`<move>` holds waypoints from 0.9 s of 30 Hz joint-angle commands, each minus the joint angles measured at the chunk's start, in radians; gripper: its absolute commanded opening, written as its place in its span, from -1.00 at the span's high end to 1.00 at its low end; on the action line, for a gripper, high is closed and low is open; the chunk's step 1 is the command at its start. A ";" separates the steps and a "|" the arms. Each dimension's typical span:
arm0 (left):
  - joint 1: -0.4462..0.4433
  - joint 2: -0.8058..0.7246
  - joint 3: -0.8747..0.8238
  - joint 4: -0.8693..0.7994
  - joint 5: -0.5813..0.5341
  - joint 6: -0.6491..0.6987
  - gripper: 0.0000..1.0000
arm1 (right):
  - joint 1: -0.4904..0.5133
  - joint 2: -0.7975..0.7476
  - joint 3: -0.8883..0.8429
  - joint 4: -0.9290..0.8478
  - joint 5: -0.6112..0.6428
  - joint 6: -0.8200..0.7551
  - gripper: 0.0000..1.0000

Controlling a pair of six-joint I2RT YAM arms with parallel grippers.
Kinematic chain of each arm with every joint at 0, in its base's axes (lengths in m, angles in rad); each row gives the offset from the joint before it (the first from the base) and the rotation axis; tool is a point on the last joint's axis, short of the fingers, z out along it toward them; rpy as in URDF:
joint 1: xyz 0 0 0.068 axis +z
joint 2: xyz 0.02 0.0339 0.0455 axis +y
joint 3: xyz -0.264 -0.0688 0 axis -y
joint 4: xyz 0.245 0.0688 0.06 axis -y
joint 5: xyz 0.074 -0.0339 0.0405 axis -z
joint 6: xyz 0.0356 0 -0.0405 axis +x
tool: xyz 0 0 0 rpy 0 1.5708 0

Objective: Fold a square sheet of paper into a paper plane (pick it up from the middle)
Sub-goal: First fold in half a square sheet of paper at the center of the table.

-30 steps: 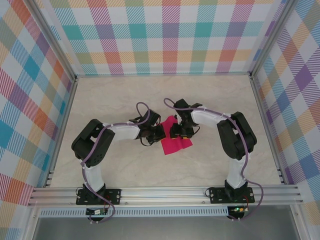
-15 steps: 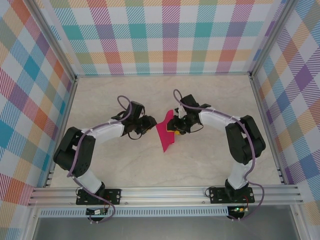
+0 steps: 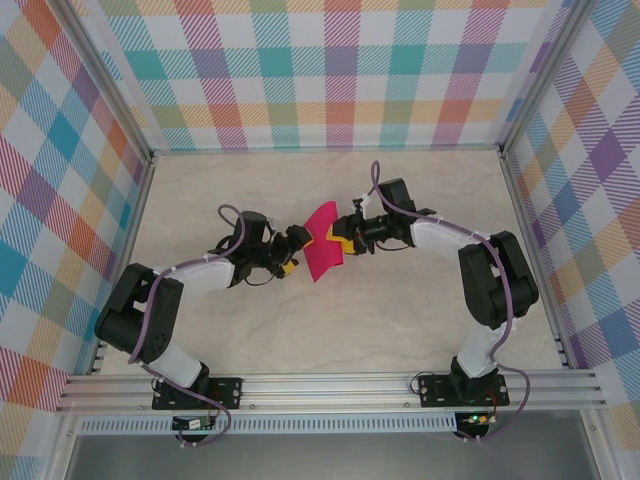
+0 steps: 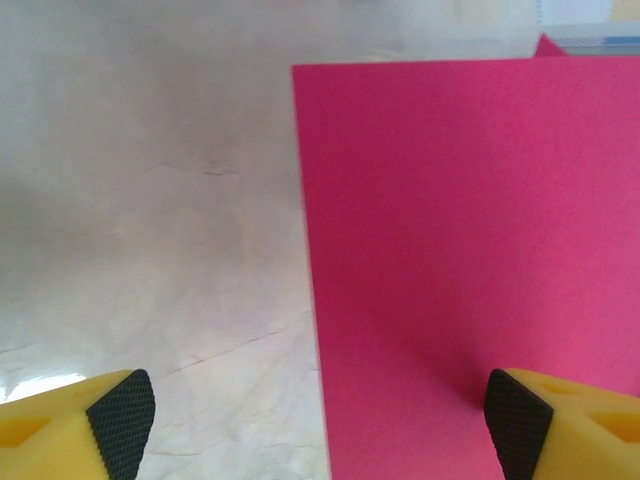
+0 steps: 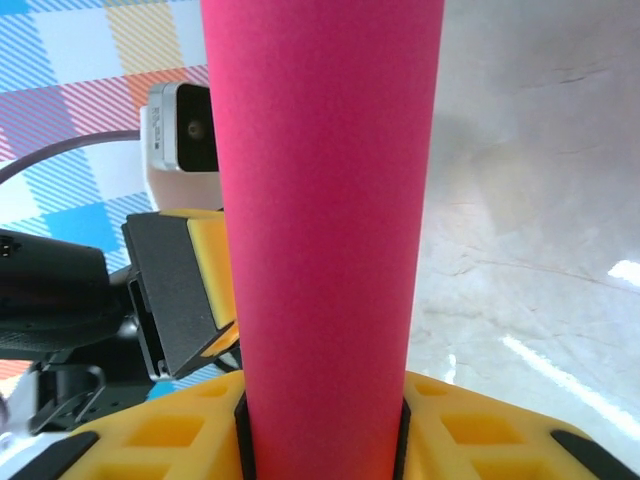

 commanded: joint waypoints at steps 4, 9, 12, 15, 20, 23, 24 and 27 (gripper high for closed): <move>0.010 0.002 -0.017 0.208 0.052 -0.089 -0.41 | -0.010 -0.014 0.000 0.038 -0.093 0.056 0.19; 0.013 0.024 -0.036 0.352 0.066 -0.158 -0.30 | -0.016 -0.016 0.005 -0.009 -0.090 0.041 0.17; 0.013 0.011 -0.037 0.329 0.045 -0.146 -0.21 | -0.023 -0.009 0.017 -0.068 -0.070 0.006 0.16; 0.014 -0.004 -0.039 0.296 0.035 -0.124 -0.11 | -0.026 0.003 0.027 -0.112 -0.050 -0.017 0.15; 0.013 -0.020 -0.049 0.287 0.030 -0.113 0.06 | -0.026 0.026 0.035 -0.138 -0.033 -0.028 0.17; 0.013 -0.026 -0.058 0.300 0.034 -0.111 0.22 | -0.029 0.036 0.035 -0.138 -0.030 -0.027 0.16; 0.013 -0.028 -0.061 0.305 0.037 -0.108 0.28 | -0.029 0.038 0.034 -0.139 -0.025 -0.025 0.16; 0.013 -0.042 -0.078 0.318 0.039 -0.109 0.31 | -0.035 0.051 0.027 -0.127 -0.021 -0.009 0.16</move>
